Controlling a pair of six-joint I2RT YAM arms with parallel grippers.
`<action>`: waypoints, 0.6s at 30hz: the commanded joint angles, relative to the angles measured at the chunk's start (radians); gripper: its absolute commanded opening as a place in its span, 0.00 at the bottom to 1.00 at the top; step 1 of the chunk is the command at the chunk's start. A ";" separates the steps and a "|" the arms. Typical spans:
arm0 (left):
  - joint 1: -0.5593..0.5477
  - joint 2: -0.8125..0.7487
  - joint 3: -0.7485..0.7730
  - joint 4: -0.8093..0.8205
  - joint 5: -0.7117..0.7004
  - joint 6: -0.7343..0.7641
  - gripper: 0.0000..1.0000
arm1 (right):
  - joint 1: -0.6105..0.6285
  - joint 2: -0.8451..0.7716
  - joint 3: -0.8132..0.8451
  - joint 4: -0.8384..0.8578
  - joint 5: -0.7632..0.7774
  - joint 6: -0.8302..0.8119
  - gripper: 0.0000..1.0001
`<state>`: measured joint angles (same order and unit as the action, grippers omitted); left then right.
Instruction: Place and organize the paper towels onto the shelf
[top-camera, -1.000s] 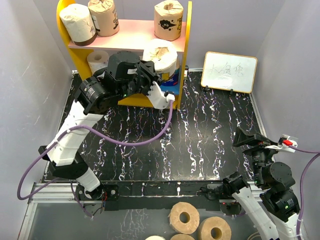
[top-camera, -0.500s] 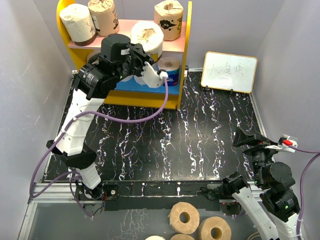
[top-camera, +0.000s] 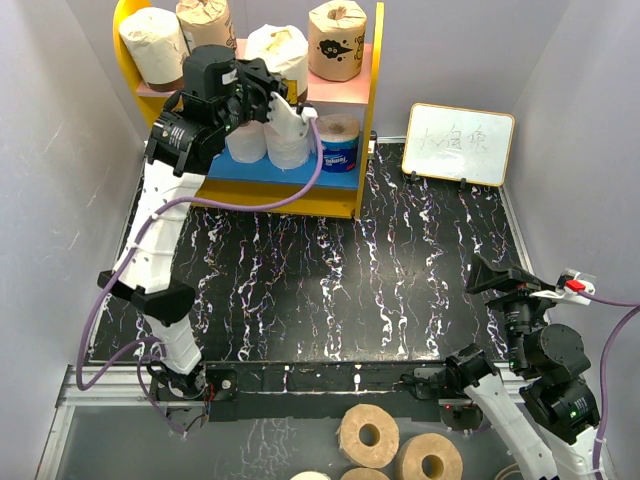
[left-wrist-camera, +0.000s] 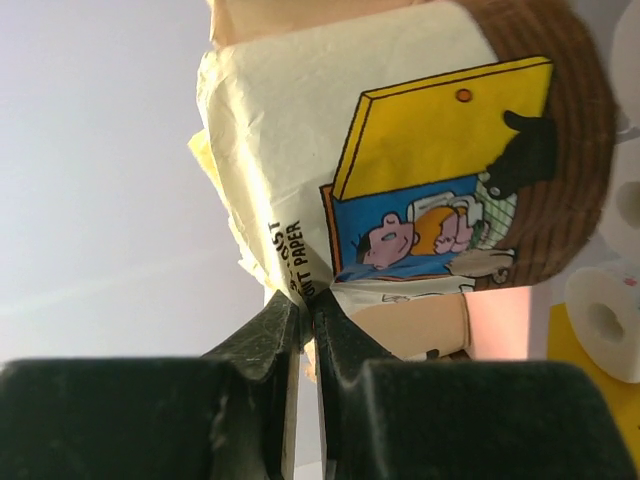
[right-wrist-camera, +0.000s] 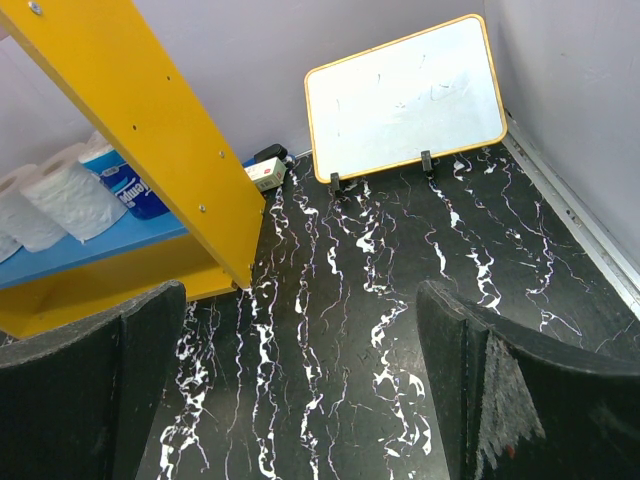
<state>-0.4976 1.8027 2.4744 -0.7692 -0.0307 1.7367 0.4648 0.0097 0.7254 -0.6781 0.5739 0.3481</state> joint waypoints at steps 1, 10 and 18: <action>0.065 0.013 0.023 0.168 0.047 0.016 0.00 | 0.008 -0.016 0.036 0.027 0.011 0.010 0.98; 0.091 0.037 0.038 0.257 0.090 0.035 0.00 | 0.007 -0.016 0.037 0.026 0.013 0.011 0.98; 0.091 0.045 0.061 0.347 0.125 0.067 0.00 | 0.007 -0.016 0.035 0.027 0.012 0.012 0.98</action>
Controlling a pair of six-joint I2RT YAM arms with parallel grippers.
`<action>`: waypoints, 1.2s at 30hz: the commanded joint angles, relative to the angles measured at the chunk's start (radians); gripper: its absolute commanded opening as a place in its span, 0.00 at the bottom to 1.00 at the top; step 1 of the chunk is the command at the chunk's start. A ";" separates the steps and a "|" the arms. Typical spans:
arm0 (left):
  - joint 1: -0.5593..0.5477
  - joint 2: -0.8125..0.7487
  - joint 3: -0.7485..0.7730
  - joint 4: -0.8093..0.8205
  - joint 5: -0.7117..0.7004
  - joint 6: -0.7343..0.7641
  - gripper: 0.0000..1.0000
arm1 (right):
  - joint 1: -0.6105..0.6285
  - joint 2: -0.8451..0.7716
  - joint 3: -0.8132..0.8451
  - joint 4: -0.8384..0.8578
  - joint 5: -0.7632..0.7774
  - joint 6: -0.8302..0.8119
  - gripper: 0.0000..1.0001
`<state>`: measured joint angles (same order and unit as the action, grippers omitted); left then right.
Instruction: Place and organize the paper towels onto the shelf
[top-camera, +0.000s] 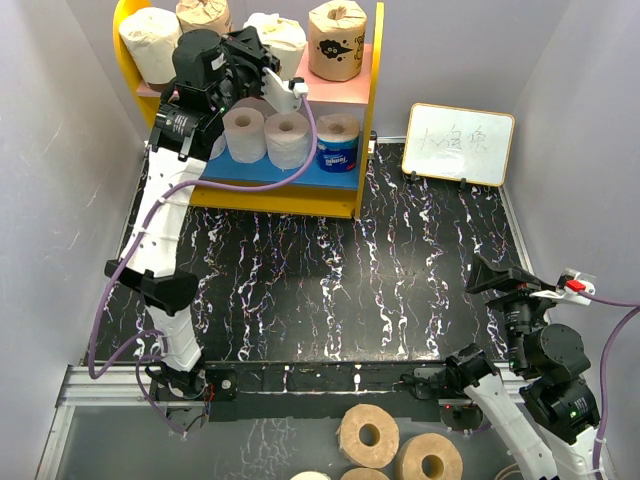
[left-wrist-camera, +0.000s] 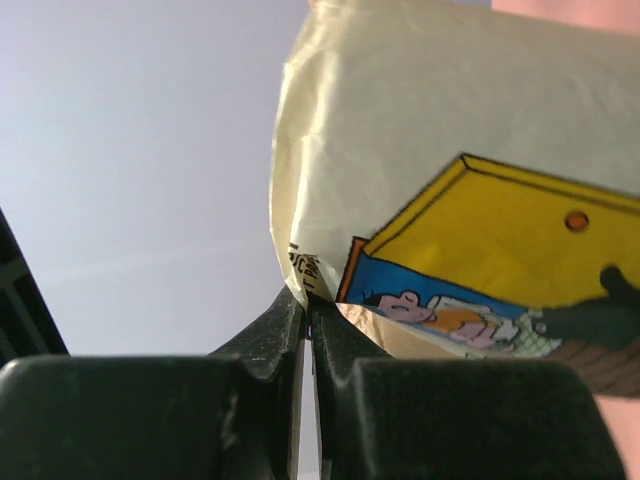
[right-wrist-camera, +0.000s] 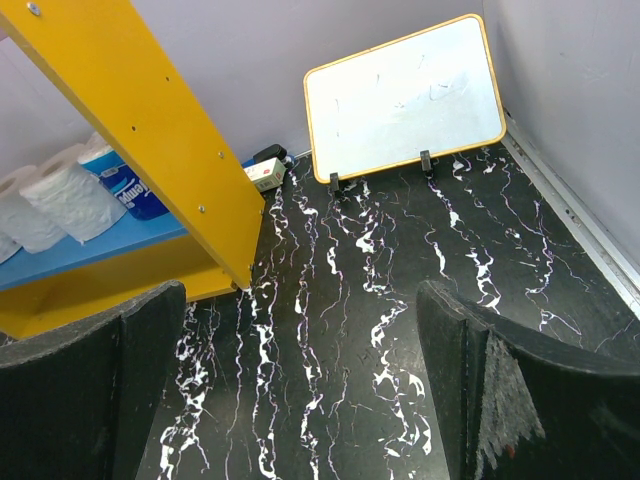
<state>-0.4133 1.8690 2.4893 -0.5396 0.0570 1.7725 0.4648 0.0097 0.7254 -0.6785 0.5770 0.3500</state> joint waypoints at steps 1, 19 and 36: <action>0.007 -0.020 0.045 0.132 0.038 0.036 0.00 | 0.008 -0.016 0.035 0.027 0.010 0.009 0.98; 0.054 0.008 -0.140 0.421 0.068 -0.060 0.00 | 0.007 -0.016 0.037 0.025 0.016 0.012 0.98; 0.090 -0.133 -0.512 0.533 0.045 -0.070 0.41 | 0.008 -0.016 0.036 0.027 0.017 0.012 0.98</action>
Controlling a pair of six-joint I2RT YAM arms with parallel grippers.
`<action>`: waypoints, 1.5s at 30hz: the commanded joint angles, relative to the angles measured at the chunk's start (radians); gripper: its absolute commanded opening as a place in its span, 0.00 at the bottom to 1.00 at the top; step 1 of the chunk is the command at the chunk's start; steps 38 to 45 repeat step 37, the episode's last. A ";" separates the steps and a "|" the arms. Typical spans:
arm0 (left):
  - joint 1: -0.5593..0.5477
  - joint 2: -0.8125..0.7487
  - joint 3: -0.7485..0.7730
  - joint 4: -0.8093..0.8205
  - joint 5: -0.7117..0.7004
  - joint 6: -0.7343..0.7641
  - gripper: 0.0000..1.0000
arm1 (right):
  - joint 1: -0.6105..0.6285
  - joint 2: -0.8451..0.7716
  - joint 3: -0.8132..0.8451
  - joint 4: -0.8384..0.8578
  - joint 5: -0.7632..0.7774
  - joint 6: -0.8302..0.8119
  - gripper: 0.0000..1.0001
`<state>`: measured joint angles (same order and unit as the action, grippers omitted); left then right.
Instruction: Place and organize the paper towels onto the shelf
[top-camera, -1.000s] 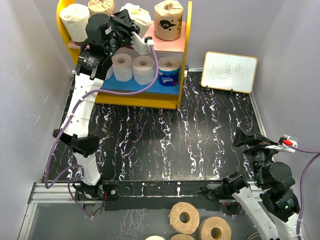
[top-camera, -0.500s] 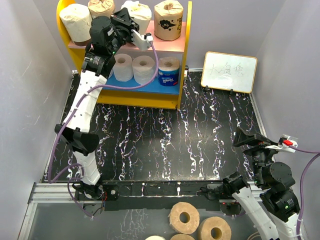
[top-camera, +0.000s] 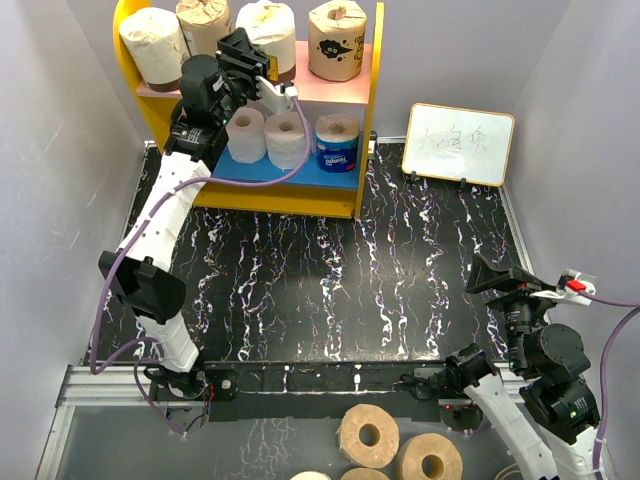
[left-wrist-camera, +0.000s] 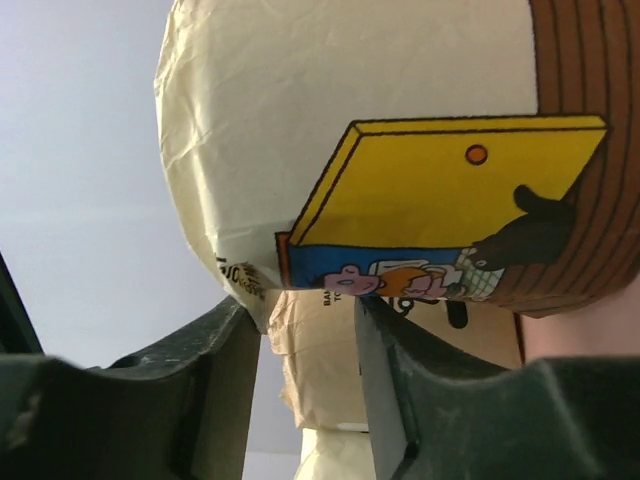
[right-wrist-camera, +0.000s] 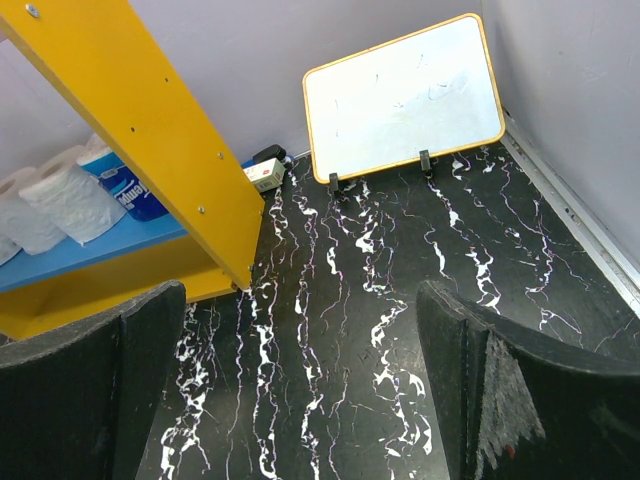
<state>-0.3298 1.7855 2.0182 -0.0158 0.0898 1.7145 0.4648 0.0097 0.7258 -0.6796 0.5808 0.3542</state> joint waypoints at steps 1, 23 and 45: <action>0.005 -0.054 -0.037 0.008 0.017 -0.013 0.48 | 0.008 -0.016 0.037 0.027 0.014 0.008 0.98; 0.003 -0.551 -0.181 0.093 -0.452 -0.483 0.99 | 0.009 -0.010 0.020 0.079 0.132 0.043 0.98; 0.224 -0.933 -0.690 -0.331 -0.338 -1.086 0.99 | 0.080 -0.017 0.026 0.021 0.105 0.135 0.98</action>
